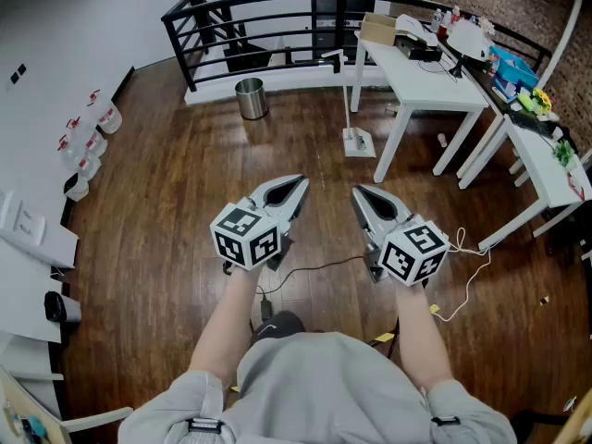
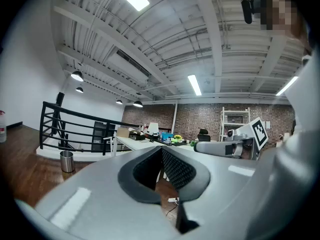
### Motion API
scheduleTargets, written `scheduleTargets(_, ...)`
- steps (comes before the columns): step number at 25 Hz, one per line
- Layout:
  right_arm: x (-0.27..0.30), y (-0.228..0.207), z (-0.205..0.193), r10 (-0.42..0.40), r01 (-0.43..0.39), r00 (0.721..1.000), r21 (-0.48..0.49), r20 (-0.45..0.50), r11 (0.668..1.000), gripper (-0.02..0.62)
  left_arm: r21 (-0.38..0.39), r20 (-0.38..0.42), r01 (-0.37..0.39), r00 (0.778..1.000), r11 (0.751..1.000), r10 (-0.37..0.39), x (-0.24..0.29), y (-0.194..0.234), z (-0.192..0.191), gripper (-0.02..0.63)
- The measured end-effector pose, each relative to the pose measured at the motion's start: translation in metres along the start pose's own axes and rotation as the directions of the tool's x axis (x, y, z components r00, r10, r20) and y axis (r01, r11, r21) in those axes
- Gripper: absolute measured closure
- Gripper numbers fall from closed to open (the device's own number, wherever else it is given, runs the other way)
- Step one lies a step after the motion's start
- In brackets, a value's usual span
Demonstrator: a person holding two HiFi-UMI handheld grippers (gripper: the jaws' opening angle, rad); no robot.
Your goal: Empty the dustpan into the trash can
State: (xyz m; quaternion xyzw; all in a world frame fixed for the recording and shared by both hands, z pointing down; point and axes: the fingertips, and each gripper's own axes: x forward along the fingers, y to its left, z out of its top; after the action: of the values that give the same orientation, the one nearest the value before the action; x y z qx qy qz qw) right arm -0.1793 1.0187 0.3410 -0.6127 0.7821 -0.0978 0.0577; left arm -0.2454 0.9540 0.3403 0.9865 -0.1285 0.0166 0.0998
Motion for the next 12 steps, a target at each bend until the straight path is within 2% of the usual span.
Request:
scheduleTargets(6,0.033,-0.035,-0.001,-0.006,0.006,1.0,0.0,-0.01,1.0,0.595,-0.016,-0.009,0.007,1.0,1.0,-0.007,0.037,0.035,-0.007,0.606)
scheduleTargets(12,0.09,-0.086,0.003,-0.055,0.055,0.998,-0.004,-0.038,0.998,0.595,-0.034,-0.017,0.046,0.999,0.998,-0.047,0.09,0.095,-0.001,0.606)
